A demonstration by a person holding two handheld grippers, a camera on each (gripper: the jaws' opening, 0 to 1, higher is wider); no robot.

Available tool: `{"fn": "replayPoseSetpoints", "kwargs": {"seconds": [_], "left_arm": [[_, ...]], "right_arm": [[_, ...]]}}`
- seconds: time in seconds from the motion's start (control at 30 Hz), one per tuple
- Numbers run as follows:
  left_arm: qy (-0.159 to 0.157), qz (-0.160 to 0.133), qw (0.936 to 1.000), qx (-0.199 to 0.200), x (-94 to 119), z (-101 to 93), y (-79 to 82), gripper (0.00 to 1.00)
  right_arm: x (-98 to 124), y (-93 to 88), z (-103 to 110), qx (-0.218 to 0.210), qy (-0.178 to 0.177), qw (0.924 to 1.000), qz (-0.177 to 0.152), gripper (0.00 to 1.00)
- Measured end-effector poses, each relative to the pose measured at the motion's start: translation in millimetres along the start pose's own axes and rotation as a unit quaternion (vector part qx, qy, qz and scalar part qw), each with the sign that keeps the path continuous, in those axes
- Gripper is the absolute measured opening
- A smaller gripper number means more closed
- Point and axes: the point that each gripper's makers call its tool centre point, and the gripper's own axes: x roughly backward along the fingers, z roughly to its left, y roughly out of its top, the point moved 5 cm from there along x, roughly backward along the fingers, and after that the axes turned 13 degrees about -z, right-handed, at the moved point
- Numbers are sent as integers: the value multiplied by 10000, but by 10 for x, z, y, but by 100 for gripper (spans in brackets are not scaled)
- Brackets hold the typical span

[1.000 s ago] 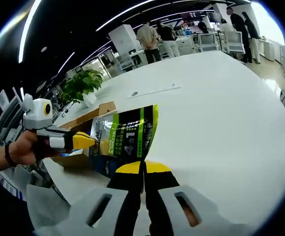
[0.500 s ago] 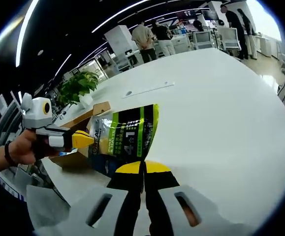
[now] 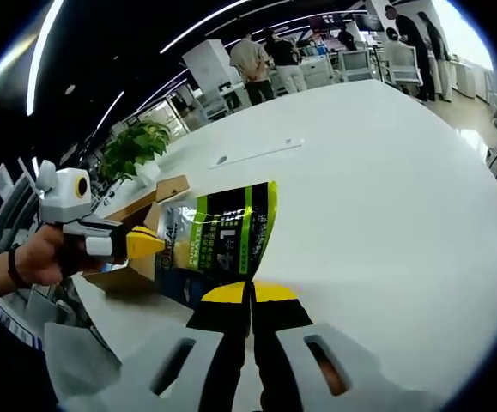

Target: Operate the shoe box by opening the lid, removing the specified soft item, and placing it in the target area until the item is outside and the box remains undamaged.

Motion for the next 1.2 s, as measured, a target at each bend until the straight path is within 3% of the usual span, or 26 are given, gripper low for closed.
{"fn": "replayPoseSetpoints", "kwargs": {"seconds": [0.63, 1.2], "left_arm": [[108, 215, 9997, 61, -268, 161, -56, 0], [260, 498, 9983, 126, -411, 300, -193, 0]], "right_arm": [[-257, -13, -183, -36, 33, 9998, 215, 0], [-423, -206, -282, -149, 32, 9989, 438, 0]]}}
